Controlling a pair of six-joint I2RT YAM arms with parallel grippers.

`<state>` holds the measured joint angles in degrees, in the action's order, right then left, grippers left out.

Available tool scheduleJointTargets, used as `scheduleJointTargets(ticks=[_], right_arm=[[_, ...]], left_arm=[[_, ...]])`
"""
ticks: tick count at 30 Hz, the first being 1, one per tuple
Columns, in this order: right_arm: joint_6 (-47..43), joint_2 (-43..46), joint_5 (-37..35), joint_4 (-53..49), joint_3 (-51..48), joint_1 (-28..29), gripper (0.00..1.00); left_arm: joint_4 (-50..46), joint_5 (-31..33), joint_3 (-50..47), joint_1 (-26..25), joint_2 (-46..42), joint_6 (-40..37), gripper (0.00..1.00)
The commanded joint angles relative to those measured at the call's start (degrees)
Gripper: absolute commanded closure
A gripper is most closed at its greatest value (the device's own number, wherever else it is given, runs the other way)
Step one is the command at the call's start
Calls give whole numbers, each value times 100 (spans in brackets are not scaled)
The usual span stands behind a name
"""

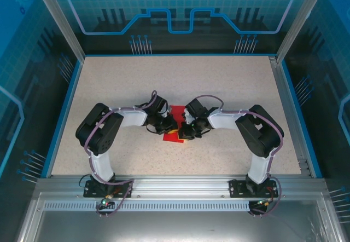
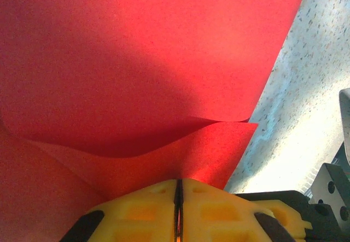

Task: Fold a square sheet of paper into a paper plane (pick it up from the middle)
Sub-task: Fold the triangle a second time at the center of the table.

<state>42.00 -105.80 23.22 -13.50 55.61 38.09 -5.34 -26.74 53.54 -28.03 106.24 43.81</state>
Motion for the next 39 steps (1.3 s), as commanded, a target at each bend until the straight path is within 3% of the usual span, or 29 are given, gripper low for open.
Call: scheduleJointTargets(ticks=[1,39], right_arm=[[-43,-409,-312,-663,-184,-12,99],[-104,-512,-110,-626,-122,-3,99]], left_arm=[[-554,876,109,272,64,-280,89],[-969,901,500,1256,149,-911,86]])
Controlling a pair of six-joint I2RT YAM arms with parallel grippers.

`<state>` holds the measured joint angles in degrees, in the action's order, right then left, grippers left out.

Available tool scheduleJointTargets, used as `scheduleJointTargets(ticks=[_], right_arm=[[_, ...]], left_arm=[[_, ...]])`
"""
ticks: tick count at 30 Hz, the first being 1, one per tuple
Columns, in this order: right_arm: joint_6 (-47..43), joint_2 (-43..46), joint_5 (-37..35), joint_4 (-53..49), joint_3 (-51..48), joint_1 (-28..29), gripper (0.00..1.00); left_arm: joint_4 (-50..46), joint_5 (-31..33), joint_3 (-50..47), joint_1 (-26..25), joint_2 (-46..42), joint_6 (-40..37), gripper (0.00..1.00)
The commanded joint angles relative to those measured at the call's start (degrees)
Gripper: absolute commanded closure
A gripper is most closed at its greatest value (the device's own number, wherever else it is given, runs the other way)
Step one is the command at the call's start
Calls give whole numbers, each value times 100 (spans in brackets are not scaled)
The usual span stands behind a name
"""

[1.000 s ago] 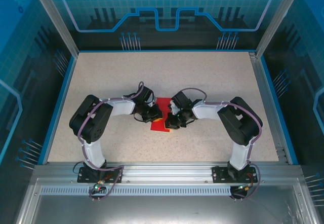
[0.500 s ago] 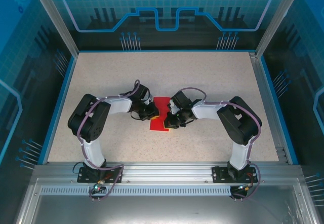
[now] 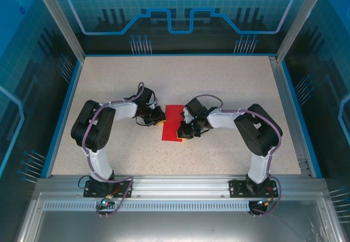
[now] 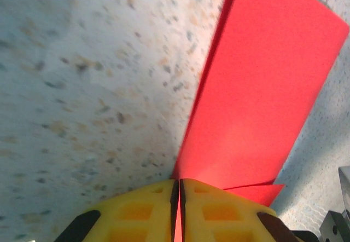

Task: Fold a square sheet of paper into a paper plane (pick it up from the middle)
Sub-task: Fold the triangle a second time at the center of the table.

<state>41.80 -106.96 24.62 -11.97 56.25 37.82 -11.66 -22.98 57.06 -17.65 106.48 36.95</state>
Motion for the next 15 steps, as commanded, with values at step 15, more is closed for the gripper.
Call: scheduleJointTargets(ticks=[15], right_arm=[[-92,-318,-288,-860,-55,19,98]], left_arm=[[134,-798,40,-61,-727,-157,84]])
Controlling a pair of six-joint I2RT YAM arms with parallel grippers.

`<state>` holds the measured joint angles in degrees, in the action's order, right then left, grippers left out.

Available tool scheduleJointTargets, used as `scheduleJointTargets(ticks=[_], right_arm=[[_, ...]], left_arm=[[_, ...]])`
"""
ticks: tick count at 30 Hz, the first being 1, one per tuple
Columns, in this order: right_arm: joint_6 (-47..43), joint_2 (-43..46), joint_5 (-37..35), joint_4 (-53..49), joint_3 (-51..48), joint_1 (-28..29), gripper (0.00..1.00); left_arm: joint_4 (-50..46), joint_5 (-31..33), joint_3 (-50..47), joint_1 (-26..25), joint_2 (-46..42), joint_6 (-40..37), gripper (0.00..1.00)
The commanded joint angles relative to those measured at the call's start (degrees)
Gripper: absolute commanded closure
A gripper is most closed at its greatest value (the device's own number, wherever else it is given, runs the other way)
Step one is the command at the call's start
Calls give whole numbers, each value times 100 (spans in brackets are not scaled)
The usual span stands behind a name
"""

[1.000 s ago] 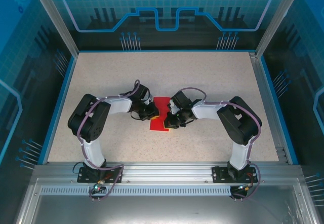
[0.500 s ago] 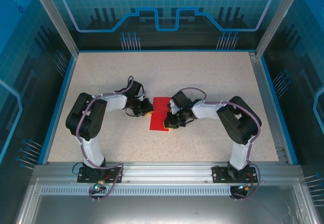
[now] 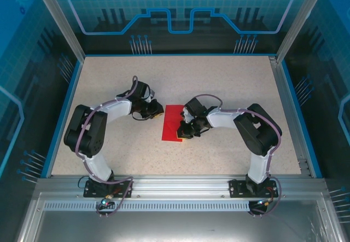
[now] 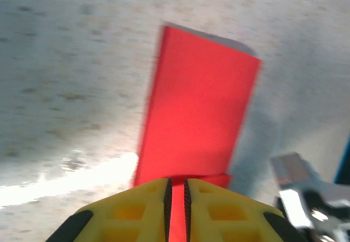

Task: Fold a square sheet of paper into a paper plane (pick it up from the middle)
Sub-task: Fold the triangle a second time at the center of the table.

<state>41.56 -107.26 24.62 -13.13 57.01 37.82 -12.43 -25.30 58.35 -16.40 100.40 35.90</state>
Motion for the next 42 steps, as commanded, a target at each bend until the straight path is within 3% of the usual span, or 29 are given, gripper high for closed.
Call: scheduleJointTargets(ticks=[1,7,11,23,34,42], right_arm=[[-65,-282,-298,-758,-124,22,98],[27,-207,-279,-602,-247,23,97],[19,-204,-279,-625,-195,23,97],[120,232,-39,-516,388,123,94],[194,-628,-133,-476,1170,172,93],[228,-924,-306,-407,801,178,92]], left_arm=[[266,-613,-109,-286,-86,-45,84],[931,-810,-384,-608,366,224,85],[999,-170,-609,-611,491,274,87],[525,344,-643,-616,870,31,90],[606,192,-656,-610,885,106,90],[697,158,-727,-618,885,189,90]])
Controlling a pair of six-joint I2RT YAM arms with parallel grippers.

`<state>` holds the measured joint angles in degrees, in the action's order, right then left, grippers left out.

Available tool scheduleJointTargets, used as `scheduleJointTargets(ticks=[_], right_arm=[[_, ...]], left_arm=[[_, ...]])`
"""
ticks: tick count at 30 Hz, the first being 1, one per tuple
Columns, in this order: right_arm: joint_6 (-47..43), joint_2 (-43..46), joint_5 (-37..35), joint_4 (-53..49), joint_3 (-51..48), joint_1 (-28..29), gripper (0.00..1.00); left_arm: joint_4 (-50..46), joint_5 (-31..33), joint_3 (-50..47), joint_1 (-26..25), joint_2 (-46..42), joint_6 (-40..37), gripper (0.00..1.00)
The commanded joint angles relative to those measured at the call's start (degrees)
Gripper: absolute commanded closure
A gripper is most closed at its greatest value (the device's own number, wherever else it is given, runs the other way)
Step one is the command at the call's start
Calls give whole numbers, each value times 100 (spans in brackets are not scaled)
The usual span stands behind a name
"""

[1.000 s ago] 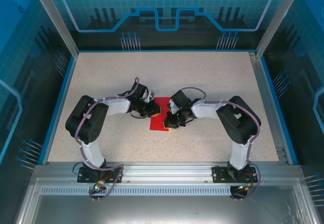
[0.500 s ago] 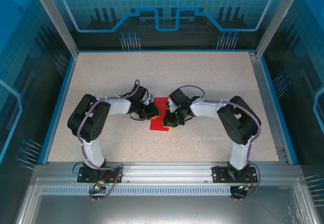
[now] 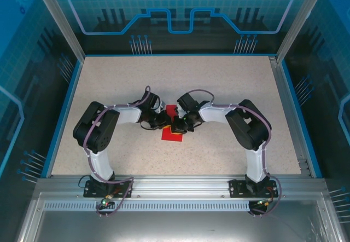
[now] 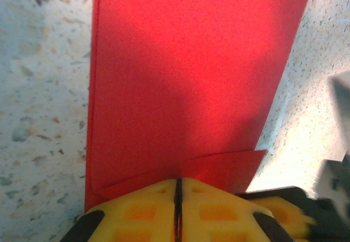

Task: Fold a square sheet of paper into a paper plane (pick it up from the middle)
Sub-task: Fold the triangle a second time at the center of the table.

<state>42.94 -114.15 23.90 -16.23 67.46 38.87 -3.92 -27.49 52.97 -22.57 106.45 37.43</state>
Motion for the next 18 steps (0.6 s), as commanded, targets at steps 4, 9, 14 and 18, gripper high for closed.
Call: scheduleJointTargets(ticks=[4,9,14,18], right_arm=[[101,-105,-286,-46,-489,77,92],[-6,195,-179,-100,-716,80,91],[-136,459,7,-135,-1027,89,90],[-155,702,16,-114,-1396,68,88]], left_arm=[[-142,395,-197,4,300,64,90],[-170,484,-221,55,332,167,92],[-172,490,-243,146,394,213,92],[-200,475,-223,147,393,195,92]])
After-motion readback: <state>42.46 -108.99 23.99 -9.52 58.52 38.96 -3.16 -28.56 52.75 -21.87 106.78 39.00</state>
